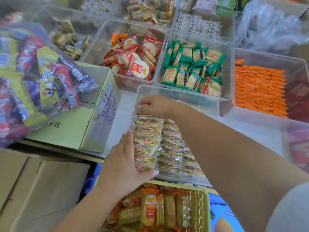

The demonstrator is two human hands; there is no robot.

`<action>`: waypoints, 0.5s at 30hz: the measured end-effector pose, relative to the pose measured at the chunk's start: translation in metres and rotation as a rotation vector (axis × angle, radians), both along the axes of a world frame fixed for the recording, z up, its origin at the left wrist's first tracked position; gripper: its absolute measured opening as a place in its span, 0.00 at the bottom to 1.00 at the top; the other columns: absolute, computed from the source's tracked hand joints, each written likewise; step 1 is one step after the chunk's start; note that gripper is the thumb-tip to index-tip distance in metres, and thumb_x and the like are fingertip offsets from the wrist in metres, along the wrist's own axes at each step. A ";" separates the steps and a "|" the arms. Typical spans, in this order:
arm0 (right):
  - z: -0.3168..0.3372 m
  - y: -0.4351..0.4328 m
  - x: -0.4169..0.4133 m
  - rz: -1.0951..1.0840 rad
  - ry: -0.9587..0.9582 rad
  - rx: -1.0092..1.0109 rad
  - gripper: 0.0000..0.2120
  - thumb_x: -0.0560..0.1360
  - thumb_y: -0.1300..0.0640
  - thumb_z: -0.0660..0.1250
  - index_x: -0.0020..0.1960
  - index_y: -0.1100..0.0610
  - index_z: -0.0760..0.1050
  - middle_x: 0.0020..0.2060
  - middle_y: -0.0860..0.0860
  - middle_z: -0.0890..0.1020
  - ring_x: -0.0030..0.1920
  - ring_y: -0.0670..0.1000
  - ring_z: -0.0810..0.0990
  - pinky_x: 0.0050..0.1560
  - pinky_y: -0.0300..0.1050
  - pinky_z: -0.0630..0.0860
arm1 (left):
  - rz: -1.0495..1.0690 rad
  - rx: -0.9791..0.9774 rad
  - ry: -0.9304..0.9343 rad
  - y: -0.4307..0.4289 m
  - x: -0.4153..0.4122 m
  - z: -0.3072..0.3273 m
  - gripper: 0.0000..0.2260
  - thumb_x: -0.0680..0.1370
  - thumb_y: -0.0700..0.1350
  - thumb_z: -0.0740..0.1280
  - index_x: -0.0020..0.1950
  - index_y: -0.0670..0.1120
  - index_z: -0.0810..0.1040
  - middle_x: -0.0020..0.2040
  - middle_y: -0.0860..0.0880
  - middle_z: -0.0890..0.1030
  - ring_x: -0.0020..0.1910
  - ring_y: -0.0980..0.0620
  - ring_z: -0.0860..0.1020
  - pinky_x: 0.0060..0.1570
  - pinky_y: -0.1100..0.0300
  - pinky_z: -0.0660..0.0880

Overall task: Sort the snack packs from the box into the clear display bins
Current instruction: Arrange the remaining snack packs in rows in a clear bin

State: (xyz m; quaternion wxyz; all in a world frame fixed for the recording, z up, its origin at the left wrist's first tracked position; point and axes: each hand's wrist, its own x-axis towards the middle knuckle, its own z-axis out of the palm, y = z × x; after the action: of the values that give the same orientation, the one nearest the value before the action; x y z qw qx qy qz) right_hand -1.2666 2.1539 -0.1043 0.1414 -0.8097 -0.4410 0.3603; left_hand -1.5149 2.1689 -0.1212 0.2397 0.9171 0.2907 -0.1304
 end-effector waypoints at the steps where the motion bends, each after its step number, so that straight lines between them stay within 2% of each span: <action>1: 0.000 0.001 -0.001 0.015 -0.011 -0.001 0.18 0.83 0.44 0.59 0.67 0.50 0.77 0.66 0.50 0.79 0.65 0.53 0.75 0.60 0.44 0.68 | 0.006 -0.015 0.005 0.001 0.000 0.000 0.64 0.60 0.84 0.59 0.76 0.56 0.21 0.85 0.51 0.42 0.82 0.47 0.53 0.77 0.48 0.59; 4: -0.003 0.002 -0.009 -0.050 -0.046 0.033 0.19 0.82 0.42 0.60 0.66 0.50 0.78 0.64 0.51 0.80 0.63 0.54 0.77 0.62 0.47 0.72 | 0.015 -0.043 0.010 0.001 0.001 0.003 0.65 0.60 0.84 0.62 0.75 0.58 0.21 0.85 0.52 0.41 0.83 0.47 0.53 0.77 0.49 0.60; 7: -0.005 -0.006 -0.021 -0.306 -0.023 0.186 0.26 0.80 0.35 0.58 0.70 0.48 0.74 0.65 0.51 0.80 0.63 0.53 0.78 0.62 0.50 0.75 | 0.050 -0.131 0.005 0.002 0.002 0.006 0.65 0.57 0.84 0.63 0.75 0.63 0.22 0.85 0.54 0.43 0.83 0.49 0.52 0.78 0.47 0.60; 9: -0.004 -0.020 -0.031 -0.576 0.099 0.371 0.31 0.77 0.30 0.54 0.73 0.45 0.71 0.69 0.48 0.77 0.64 0.49 0.75 0.61 0.50 0.71 | 0.170 -0.286 -0.042 0.007 0.005 0.009 0.64 0.56 0.85 0.64 0.76 0.68 0.26 0.84 0.58 0.50 0.81 0.51 0.58 0.76 0.44 0.64; 11: -0.007 -0.042 -0.044 -0.831 0.282 0.525 0.35 0.74 0.24 0.50 0.75 0.40 0.66 0.73 0.43 0.71 0.66 0.43 0.68 0.64 0.49 0.64 | 0.383 -0.470 -0.132 0.016 0.012 0.011 0.61 0.56 0.86 0.62 0.79 0.68 0.34 0.83 0.59 0.57 0.78 0.51 0.65 0.73 0.45 0.68; 12: -0.010 -0.053 -0.051 -0.908 0.360 0.566 0.37 0.72 0.22 0.48 0.76 0.37 0.63 0.75 0.41 0.67 0.68 0.40 0.64 0.66 0.48 0.61 | 0.500 -0.567 -0.189 0.021 0.017 0.011 0.56 0.60 0.85 0.60 0.81 0.67 0.40 0.81 0.59 0.60 0.77 0.50 0.66 0.70 0.45 0.69; 15: -0.017 -0.073 -0.079 -0.971 0.522 0.592 0.42 0.65 0.15 0.45 0.76 0.28 0.53 0.78 0.36 0.58 0.70 0.38 0.55 0.67 0.49 0.55 | 0.823 -0.839 -0.317 0.034 0.033 0.004 0.30 0.79 0.72 0.56 0.79 0.64 0.60 0.73 0.61 0.70 0.70 0.48 0.73 0.64 0.46 0.71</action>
State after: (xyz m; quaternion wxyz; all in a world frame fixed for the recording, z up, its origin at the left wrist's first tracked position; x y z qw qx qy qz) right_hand -1.3453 2.0809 -0.1215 0.6105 -0.7295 -0.0547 0.3036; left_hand -1.4819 2.2029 -0.1174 0.6517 0.5650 0.5059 0.0075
